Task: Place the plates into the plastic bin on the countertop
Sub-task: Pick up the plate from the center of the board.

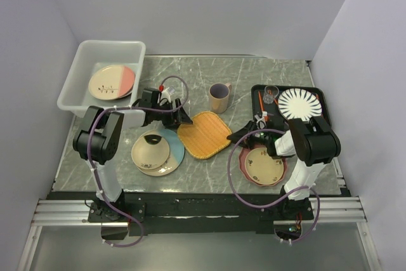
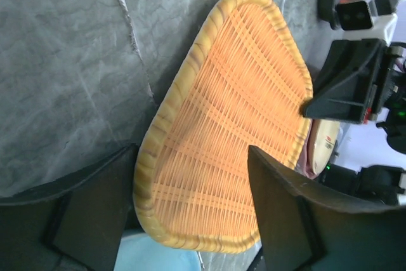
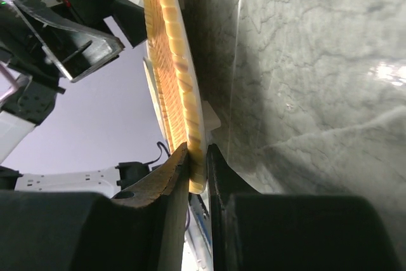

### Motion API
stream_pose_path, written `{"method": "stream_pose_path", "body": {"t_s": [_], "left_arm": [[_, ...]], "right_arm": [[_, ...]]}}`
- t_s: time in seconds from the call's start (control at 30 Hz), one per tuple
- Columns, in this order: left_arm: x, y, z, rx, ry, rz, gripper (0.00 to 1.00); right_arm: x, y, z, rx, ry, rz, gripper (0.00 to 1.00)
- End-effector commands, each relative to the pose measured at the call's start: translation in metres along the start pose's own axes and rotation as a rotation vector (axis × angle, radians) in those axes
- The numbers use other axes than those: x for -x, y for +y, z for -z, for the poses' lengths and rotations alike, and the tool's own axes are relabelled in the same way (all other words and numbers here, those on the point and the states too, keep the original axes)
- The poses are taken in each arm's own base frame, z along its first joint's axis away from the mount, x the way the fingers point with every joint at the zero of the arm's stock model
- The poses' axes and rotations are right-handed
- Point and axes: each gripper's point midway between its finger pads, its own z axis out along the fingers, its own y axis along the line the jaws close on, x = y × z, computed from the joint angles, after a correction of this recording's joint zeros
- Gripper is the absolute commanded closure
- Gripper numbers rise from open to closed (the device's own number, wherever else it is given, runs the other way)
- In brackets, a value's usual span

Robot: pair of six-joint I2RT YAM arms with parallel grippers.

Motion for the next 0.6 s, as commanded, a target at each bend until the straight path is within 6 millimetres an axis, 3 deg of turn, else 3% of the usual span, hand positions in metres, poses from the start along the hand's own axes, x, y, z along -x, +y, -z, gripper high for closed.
{"method": "stream_pose_path", "body": {"t_s": [0.0, 0.3, 0.57], "left_arm": [[-0.012, -0.02, -0.006, -0.14, 0.078, 0.007, 0.29], [-0.016, -0.052, 0.007, -0.3, 0.108, -0.043, 0.33], [-0.024, -0.067, 0.005, -0.328, 0.146, -0.08, 0.33]], "right_arm": [[0.0, 0.003, 0.003, 0.026, 0.001, 0.012, 1.0], [0.001, 0.007, 0.005, 0.055, 0.002, 0.006, 1.0], [0.0, 0.011, 0.006, 0.07, 0.005, 0.015, 1.0]]}}
